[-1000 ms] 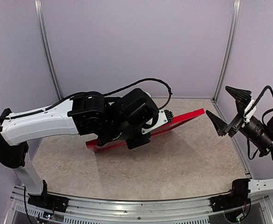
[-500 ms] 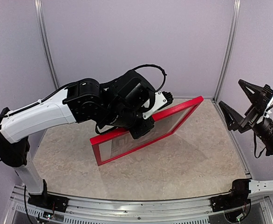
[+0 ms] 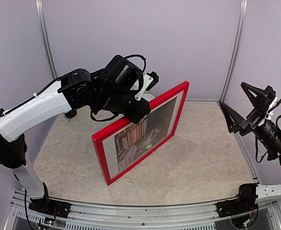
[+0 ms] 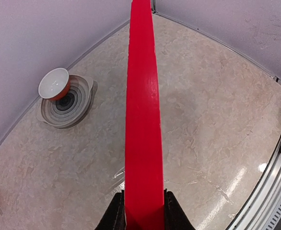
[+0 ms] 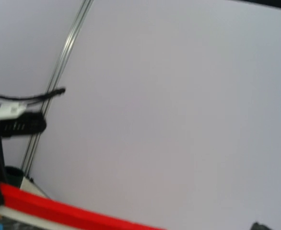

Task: Put the photo into the frame
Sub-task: Turn over the photo frame.

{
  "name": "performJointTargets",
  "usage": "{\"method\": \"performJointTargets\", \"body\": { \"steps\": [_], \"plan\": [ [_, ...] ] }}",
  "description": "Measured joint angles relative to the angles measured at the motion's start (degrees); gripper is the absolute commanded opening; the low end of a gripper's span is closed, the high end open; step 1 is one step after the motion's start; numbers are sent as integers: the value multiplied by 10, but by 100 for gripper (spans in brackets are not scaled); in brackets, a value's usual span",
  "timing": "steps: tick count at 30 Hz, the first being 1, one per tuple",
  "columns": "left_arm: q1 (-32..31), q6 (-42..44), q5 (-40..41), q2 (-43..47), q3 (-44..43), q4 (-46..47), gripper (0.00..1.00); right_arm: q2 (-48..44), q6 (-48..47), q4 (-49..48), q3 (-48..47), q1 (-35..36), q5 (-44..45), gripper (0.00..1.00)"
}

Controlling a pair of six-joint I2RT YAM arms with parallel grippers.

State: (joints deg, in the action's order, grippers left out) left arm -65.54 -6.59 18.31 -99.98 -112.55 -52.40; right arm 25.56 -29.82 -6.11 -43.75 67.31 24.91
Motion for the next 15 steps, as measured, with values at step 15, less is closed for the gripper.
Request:
{"method": "performJointTargets", "body": {
  "steps": [15],
  "plan": [
    [97,-153,-26,163,208,95,0,124,110,-96,71,-15,111,99]
  ]
}}
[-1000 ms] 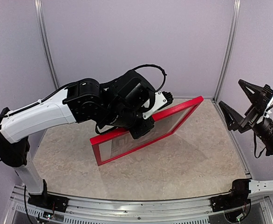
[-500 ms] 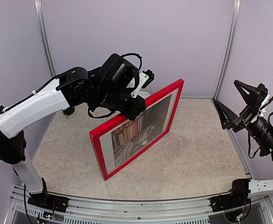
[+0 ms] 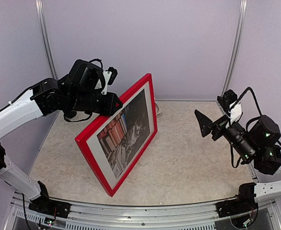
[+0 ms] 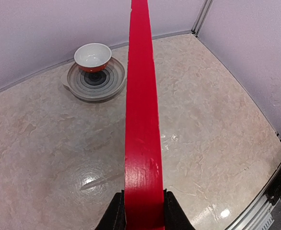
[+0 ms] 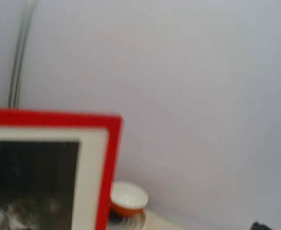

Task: Put the photo into the frame
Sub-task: Turn over the photo frame.

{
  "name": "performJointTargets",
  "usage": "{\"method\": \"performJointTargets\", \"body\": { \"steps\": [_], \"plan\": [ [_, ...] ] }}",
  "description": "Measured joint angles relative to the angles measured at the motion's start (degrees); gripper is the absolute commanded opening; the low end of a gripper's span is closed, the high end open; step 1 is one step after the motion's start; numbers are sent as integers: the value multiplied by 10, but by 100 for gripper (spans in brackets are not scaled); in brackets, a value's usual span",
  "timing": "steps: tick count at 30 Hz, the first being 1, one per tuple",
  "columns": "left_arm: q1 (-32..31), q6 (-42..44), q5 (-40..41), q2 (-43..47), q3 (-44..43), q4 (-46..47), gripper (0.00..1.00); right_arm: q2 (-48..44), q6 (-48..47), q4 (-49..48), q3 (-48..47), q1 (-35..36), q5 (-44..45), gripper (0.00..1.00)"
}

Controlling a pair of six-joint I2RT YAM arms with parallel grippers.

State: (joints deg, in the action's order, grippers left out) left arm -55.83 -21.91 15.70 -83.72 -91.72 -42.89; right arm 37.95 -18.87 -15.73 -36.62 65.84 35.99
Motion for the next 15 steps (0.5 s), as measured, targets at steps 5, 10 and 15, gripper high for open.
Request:
{"method": "performJointTargets", "body": {
  "steps": [5,10,15],
  "plan": [
    [10,-33,9,52,56,18,0,46,146,16,7,-47,-10,99],
    [12,-73,16,92,106,43,0,110,278,77,-26,-89,-57,99],
    [20,-133,26,138,174,82,0,163,352,132,-65,-111,-95,99]
  ]
}}
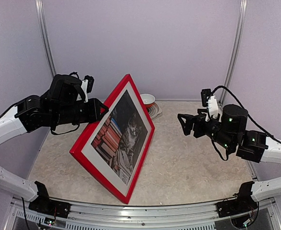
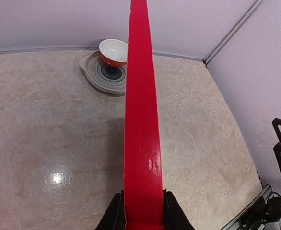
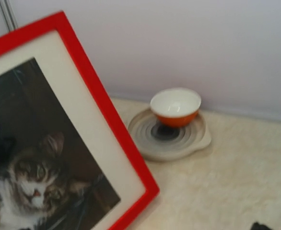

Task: Put the photo into the frame
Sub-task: Turn over the photo frame, then place the photo frame at the center of the board.

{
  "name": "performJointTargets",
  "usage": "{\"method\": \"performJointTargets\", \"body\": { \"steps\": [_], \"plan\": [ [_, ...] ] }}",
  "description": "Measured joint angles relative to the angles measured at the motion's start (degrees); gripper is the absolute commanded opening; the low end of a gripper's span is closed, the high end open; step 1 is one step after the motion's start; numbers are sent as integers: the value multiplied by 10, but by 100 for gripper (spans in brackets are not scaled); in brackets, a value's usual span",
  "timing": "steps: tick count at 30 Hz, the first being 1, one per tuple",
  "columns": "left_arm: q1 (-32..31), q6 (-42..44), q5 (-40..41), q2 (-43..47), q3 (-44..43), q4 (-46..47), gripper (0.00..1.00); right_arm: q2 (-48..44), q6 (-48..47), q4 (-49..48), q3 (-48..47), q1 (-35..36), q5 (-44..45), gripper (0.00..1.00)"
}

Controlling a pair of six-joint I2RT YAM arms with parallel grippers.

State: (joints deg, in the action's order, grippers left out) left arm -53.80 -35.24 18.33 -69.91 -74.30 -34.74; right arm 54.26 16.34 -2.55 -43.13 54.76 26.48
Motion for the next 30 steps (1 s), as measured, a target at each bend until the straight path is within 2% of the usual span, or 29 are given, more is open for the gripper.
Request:
{"method": "performJointTargets", "body": {
  "steps": [12,20,30],
  "plan": [
    [18,-110,14,49,104,64,0,30,104,36,0,-63,-83,99],
    [28,-155,16,67,156,108,0,79,119,45,0,-82,-143,99],
    [31,-197,22,81,221,173,0,150,180,16,28,-155,-277,99]
  ]
}}
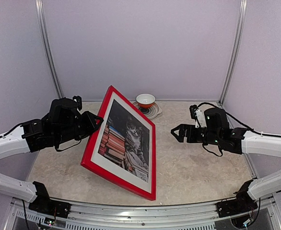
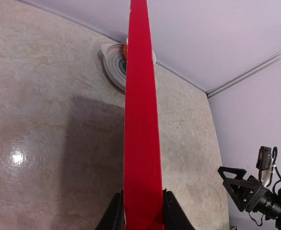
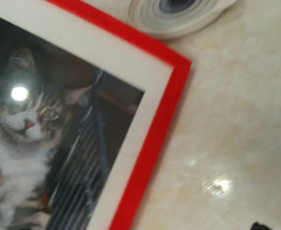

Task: Put the photo into the frame
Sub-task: Place the photo frame at the center of the board.

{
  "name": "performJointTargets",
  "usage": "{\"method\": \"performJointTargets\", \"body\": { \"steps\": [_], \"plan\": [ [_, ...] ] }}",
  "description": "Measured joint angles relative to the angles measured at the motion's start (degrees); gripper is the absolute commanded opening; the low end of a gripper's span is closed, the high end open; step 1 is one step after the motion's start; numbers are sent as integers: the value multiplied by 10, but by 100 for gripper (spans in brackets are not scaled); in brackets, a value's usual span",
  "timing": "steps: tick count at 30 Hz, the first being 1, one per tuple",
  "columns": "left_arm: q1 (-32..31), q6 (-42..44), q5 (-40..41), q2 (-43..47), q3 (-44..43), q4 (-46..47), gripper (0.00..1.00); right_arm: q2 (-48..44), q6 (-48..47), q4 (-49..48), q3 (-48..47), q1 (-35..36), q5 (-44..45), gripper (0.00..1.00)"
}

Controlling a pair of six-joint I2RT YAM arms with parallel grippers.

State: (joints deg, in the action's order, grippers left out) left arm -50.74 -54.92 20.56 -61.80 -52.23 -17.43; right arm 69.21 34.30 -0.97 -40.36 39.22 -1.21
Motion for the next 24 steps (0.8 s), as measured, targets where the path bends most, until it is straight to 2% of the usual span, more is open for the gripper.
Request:
{"method": "performJointTargets", "body": {
  "steps": [10,24],
  "plan": [
    [2,-23,-5,-7,61,80,0,151,39,-32,-9,-29,-158,99],
    [6,-52,-30,-7,140,168,0,264,61,-96,-23,-29,-216,99]
  ]
}}
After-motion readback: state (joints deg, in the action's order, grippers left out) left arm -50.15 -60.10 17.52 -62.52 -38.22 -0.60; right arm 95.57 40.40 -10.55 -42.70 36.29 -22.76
